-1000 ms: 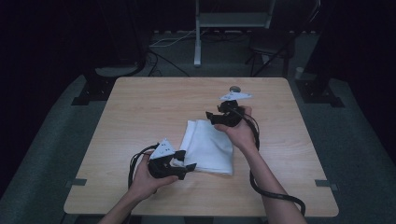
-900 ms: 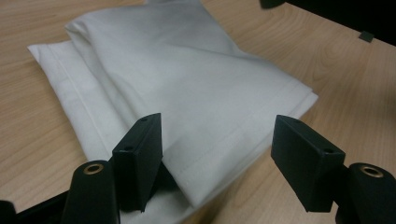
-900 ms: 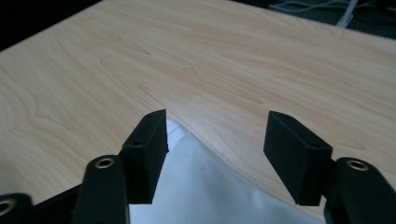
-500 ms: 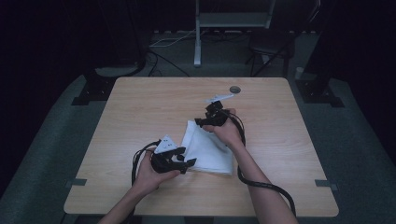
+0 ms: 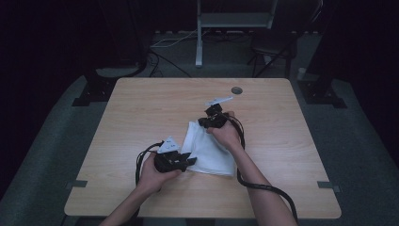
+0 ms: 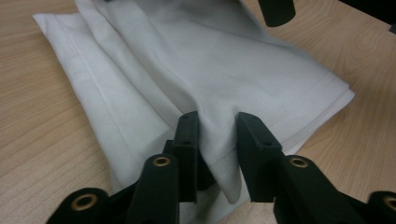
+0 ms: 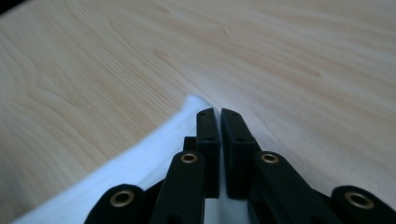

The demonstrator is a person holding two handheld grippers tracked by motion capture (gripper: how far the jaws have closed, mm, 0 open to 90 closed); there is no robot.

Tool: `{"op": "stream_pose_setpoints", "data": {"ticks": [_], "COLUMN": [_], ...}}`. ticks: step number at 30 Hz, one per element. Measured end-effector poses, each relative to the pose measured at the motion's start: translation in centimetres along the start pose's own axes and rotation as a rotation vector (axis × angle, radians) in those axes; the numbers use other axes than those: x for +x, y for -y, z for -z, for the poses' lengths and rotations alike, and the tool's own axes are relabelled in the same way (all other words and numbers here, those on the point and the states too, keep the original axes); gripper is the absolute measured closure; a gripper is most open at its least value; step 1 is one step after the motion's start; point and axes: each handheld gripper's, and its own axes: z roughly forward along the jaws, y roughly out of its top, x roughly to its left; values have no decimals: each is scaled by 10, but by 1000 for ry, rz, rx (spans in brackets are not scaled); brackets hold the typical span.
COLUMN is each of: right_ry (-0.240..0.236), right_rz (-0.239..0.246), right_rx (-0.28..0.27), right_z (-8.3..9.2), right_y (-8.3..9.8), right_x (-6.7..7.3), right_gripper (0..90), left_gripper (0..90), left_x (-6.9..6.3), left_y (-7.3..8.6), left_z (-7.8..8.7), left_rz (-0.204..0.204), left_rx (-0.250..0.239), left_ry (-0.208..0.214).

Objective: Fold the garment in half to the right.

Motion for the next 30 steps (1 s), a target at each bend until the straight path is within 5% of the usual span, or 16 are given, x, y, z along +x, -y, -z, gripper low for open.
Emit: {"op": "stream_pose_setpoints", "data": {"ticks": [10,16,21,24,30], "right_ry": [-100,-117,-60,-6,-1], "right_rz": [-14,-22,-14,-15,-104], "right_rx": [-149,-157,-81,-53,-190], "right_z": [21,7,-18,-22,25], "right_y": [-23,-22,-10,-4,-21], "right_x": [16,23,25,23,0], "right_gripper": [870,864,818,692,585], "left_gripper": [754,753,682,606,493], "left_x": [-8,-4,9,13,9], "left_y": [-9,-4,12,15,10], "left_z": [32,46,31,29,38], "left_rz": [-40,-41,14,35,23], "left_rx": [-87,-71,20,23,-26], "left_ry": [-77,-102,-85,-87,-77]}}
